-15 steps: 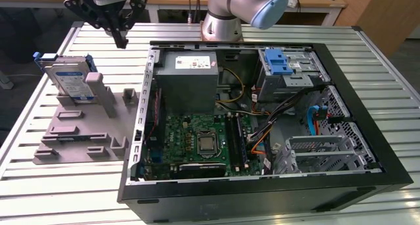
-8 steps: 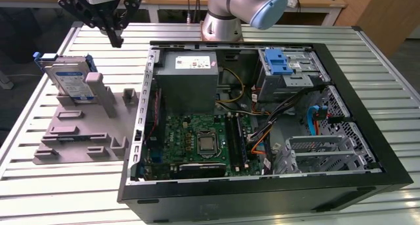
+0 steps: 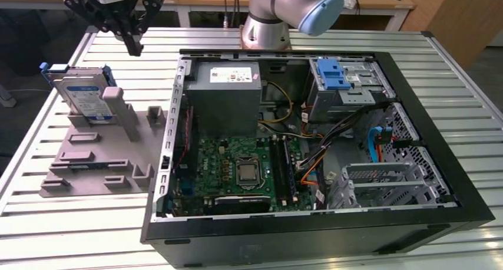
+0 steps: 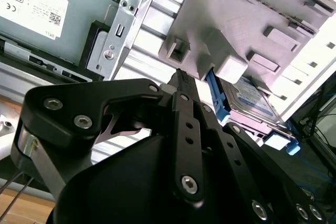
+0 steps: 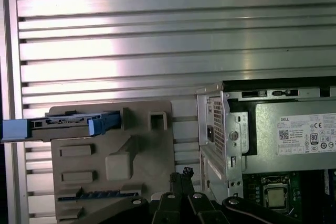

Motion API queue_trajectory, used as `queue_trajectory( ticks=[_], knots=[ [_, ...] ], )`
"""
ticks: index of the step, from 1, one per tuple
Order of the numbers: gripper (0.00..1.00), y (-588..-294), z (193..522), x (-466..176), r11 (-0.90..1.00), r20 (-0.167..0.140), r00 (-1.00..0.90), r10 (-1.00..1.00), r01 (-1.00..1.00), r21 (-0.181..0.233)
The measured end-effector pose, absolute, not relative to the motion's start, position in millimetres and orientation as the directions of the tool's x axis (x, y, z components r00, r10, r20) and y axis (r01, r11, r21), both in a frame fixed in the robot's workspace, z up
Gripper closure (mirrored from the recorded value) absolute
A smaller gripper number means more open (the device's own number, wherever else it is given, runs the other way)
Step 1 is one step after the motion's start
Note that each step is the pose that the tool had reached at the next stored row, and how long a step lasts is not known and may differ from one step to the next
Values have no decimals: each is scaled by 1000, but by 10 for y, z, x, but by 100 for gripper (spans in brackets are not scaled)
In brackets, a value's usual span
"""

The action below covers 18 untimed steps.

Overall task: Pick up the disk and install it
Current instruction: 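Reach for the disk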

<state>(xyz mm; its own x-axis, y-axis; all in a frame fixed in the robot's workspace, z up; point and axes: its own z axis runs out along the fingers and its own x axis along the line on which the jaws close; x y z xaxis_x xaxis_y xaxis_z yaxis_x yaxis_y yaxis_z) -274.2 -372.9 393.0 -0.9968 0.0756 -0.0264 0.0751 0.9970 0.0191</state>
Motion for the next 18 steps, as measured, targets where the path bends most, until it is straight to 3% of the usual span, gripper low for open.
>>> queue_trajectory(
  ticks=[13, 18],
  knots=[
    [89, -3610, 3927, -2915, 997, -26, -997, 76, 75, 19],
    [89, -3493, 3923, -2993, 997, -13, -997, 76, 75, 18]
  ],
)
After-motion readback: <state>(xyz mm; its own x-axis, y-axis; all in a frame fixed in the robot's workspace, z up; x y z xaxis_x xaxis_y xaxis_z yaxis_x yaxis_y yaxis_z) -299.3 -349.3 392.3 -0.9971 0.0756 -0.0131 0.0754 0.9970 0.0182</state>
